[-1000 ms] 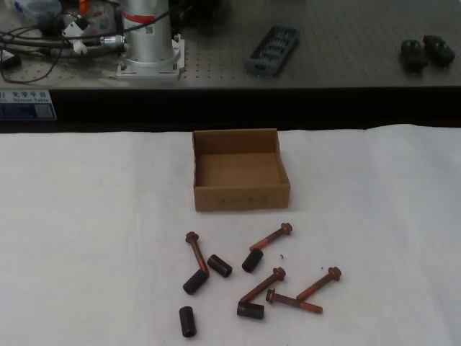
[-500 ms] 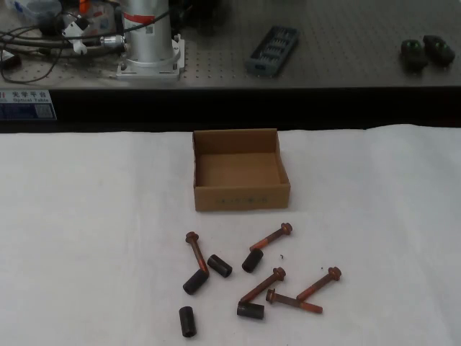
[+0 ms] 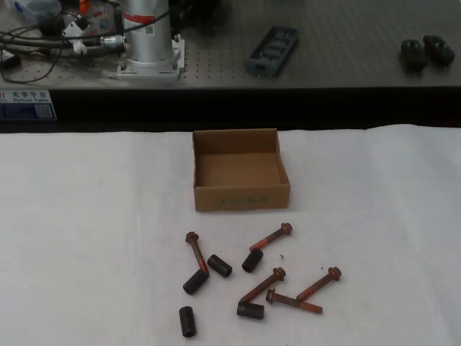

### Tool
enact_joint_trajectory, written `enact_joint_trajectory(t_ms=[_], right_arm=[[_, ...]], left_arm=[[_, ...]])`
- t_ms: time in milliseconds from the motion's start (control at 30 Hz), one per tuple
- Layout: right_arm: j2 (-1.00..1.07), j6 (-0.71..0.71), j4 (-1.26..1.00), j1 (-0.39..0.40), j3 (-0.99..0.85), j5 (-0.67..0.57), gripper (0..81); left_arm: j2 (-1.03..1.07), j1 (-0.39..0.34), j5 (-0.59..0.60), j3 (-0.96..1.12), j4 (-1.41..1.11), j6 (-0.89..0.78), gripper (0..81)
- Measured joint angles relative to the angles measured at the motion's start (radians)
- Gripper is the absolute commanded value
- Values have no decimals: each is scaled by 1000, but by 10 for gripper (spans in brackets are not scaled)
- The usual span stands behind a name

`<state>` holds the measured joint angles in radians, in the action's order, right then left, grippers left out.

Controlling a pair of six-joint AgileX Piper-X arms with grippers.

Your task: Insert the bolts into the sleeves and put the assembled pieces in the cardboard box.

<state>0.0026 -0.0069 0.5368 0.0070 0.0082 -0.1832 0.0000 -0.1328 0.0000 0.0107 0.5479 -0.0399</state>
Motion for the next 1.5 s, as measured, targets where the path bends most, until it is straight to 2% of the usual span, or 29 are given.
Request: enact_joint_trajectory(t_ms=[500, 667, 800, 900, 1033, 1167, 1367, 1500], right_arm=[[0, 0, -19, 0, 0, 36, 29], [0, 0, -161, 0, 0, 36, 29], [0, 60, -307, 0, 1, 36, 29], [0, 156, -349, 0, 1, 29, 29], [11, 205, -343, 0, 1, -36, 29], [121, 215, -255, 0, -86, -73, 29], [573, 215, -204, 0, -385, -202, 29], [752, 215, -204, 28, -506, -247, 29]], left_arm=[[0, 0, 0, -17, -54, 68, 32], [2, 0, 9, -22, -121, 67, 32], [2, 0, 33, -22, -233, 67, 32], [2, 0, 42, -22, -264, 67, 32], [2, 0, 81, -22, -290, -4, 32], [2, 0, 94, -22, -318, -39, 32], [2, 0, 102, -22, -328, -75, 6], [2, 1, 146, -11, -322, -97, 6]])
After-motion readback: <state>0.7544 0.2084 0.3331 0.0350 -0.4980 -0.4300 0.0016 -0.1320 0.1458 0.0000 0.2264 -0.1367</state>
